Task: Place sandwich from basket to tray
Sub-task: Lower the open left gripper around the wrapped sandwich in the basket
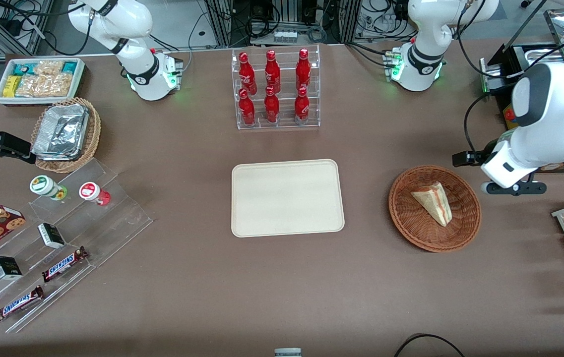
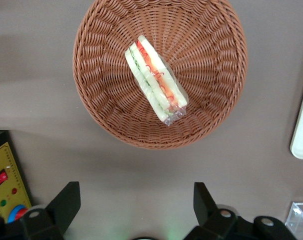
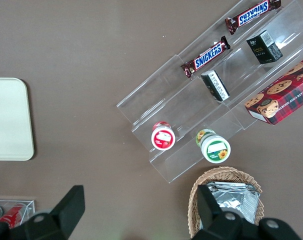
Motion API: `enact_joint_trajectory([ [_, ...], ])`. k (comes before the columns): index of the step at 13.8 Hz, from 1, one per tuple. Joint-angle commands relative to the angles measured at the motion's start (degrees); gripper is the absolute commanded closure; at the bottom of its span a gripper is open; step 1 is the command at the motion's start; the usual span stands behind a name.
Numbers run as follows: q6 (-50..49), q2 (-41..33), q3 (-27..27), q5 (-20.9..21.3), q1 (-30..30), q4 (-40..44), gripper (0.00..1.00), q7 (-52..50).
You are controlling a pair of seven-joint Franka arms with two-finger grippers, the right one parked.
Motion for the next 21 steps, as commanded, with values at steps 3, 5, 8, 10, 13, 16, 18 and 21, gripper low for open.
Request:
enact_joint_trajectory([
  [3, 8.3, -1.1, 0.2, 0.6, -0.7, -7.5, 0.0, -10.5],
  [5, 11.4, -1.0, 0.2, 0.5, -0.7, -9.5, 0.0, -14.9],
  [8, 17.0, -0.4, 0.0, 0.1, -1.0, -11.8, 0.0, -22.0],
  [10, 19.3, 1.5, -0.3, 0.1, -1.6, -11.6, 0.0, -24.7],
  [13, 23.6, 3.8, -0.3, 0.1, -3.0, -11.3, 0.0, -28.2],
  [16, 26.5, 5.3, -0.3, 0.1, -3.8, -11.4, 0.0, -28.7],
  [18, 27.9, 6.7, -0.2, 0.1, -3.8, -11.3, 0.0, -28.7],
  [21, 30.2, 8.8, -0.2, -0.1, -3.7, -11.4, 0.0, -30.8],
])
